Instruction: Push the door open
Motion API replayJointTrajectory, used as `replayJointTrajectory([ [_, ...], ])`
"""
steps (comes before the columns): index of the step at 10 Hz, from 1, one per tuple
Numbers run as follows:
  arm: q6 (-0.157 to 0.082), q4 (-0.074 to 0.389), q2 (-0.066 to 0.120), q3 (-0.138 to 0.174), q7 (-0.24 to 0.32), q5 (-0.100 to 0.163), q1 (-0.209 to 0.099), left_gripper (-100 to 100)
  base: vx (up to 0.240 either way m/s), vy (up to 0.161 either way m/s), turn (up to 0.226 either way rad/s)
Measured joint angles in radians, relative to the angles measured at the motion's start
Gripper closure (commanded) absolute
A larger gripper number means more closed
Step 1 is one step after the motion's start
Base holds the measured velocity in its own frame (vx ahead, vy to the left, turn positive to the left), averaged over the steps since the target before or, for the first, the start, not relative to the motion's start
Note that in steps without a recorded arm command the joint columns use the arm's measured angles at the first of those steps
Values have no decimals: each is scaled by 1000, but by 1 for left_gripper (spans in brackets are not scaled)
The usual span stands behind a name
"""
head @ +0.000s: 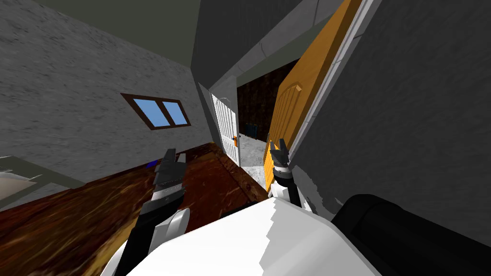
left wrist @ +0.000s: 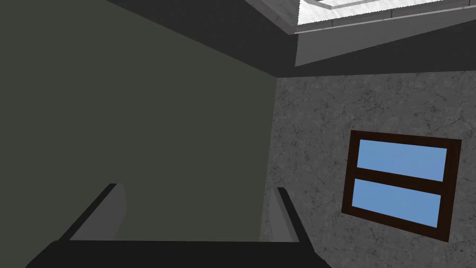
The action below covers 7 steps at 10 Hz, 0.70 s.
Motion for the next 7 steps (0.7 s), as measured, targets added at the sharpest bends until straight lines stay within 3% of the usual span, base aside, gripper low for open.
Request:
replayJointTrajectory([
  [7,-1,143,44,-43,4,39,-85,-100,95,84,-77],
])
